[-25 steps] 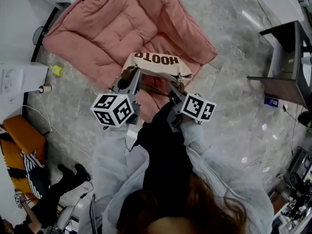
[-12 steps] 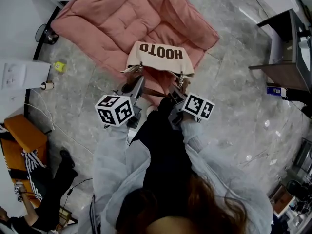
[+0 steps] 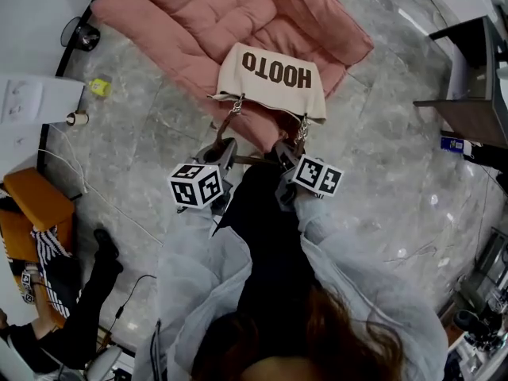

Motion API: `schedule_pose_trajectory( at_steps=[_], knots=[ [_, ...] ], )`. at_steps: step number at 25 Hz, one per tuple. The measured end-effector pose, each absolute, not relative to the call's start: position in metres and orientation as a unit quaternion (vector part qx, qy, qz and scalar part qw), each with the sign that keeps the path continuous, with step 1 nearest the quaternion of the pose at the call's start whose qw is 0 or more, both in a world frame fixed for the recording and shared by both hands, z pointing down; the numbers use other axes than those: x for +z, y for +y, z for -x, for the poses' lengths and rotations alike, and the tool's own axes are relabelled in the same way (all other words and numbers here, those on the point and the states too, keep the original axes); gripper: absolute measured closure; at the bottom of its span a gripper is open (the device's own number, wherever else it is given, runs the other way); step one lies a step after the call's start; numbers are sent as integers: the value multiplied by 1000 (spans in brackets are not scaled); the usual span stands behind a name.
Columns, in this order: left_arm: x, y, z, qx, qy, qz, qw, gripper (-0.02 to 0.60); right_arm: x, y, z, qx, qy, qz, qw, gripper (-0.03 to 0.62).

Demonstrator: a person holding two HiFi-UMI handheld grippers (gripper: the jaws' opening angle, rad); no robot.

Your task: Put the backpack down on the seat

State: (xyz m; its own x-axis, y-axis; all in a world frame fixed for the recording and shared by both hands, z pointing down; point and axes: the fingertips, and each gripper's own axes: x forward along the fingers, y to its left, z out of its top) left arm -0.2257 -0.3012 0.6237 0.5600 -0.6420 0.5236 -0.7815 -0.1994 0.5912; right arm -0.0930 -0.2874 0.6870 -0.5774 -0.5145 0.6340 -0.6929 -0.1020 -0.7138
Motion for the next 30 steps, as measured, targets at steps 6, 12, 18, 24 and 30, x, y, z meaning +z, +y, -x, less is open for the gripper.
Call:
schedule_pose_trajectory(
  at_steps=[6, 12, 18, 24, 30],
  knots=[
    [702, -274, 239, 142, -473, -729, 475, 568, 746, -268, 102, 594, -648, -451, 154, 585],
    [744, -265, 232, 175, -475, -703, 500, 565, 773, -257, 98, 610, -625, -452, 182, 585],
    [756, -261, 222, 183, -468, -700, 508, 426, 773, -259, 92, 638, -619, -429, 158, 370],
    [764, -244, 232, 156, -474, -666, 554, 201, 766, -240, 81, 651, -632, -390, 158, 37],
    [743, -254, 239, 123, -488, -670, 546, 193, 733, -233, 67, 645, -654, -380, 113, -1]
  ],
)
